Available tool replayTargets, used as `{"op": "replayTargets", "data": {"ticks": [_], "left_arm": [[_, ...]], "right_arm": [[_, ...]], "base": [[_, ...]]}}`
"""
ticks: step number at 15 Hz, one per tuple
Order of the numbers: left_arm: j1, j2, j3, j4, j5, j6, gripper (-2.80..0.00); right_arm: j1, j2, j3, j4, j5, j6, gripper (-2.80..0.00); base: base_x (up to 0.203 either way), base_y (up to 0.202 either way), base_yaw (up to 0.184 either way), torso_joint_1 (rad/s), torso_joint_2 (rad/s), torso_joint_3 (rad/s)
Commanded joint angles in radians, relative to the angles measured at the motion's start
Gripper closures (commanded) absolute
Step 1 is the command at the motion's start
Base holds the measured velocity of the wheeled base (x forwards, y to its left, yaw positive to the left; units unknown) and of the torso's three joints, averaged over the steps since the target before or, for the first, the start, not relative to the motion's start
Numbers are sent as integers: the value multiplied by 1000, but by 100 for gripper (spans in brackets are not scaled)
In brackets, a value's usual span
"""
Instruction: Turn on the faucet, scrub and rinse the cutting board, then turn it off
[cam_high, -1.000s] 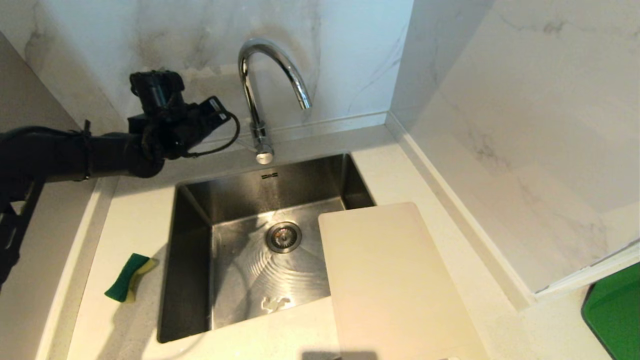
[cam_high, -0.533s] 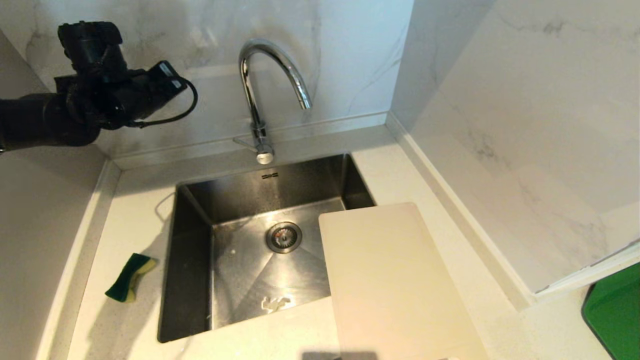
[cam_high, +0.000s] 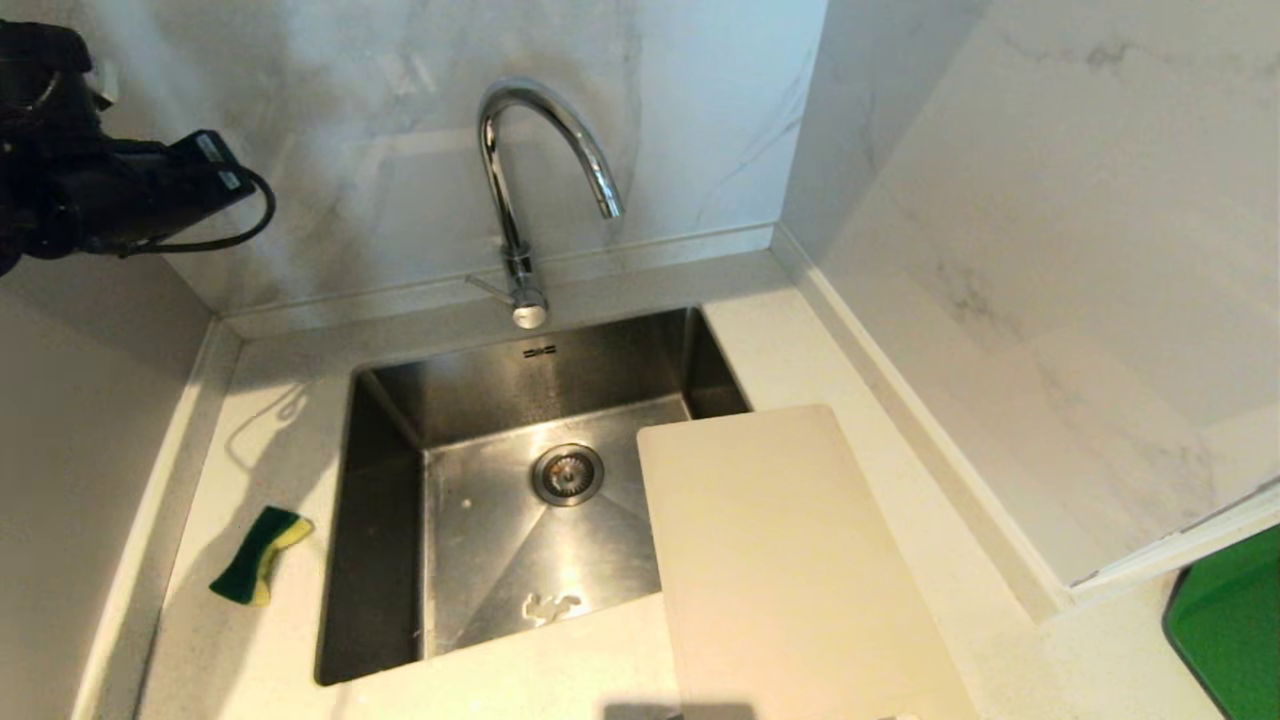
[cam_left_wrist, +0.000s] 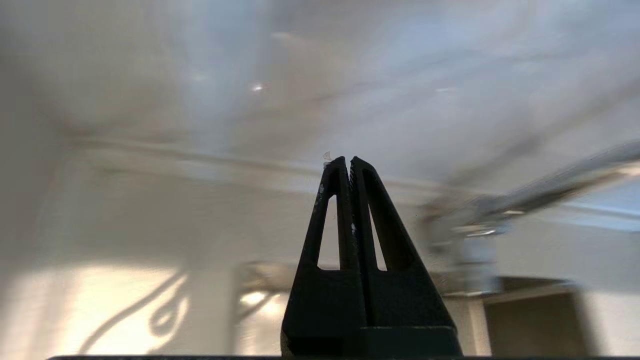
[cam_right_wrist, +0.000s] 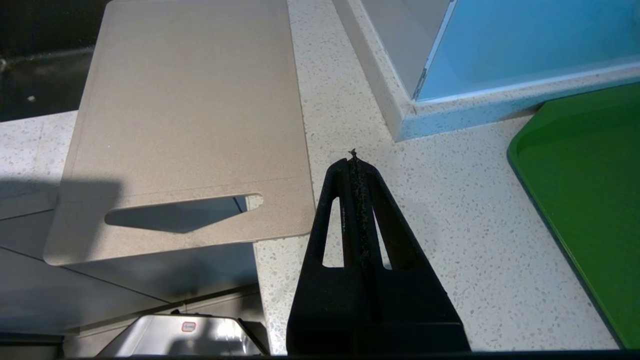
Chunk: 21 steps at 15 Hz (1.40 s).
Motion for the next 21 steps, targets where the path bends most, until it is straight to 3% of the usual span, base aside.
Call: {"op": "replayTargets", "data": {"ticks": [1, 6, 9, 16, 21], "left_arm": [[87, -100, 108, -3, -65, 13, 0], [236, -260, 454, -122, -179, 67, 0], [269, -382, 703, -223, -236, 84, 0], [269, -663, 1212, -407, -326, 106, 0], [163, -864, 1438, -412, -387, 129, 0]], "right_arm": [[0, 1, 0, 0, 1, -1, 0], [-1, 1, 1, 0, 1, -1, 0], [-1, 1, 0, 0, 1, -1, 0], [1, 1, 0, 0, -2, 0, 0], [0, 1, 1, 0, -2, 2, 0]], "base": [[0, 0, 0, 0, 0, 0], [0, 0, 0, 0, 0, 0], [0, 0, 0, 0, 0, 0], [0, 0, 0, 0, 0, 0], [0, 0, 0, 0, 0, 0]]}}
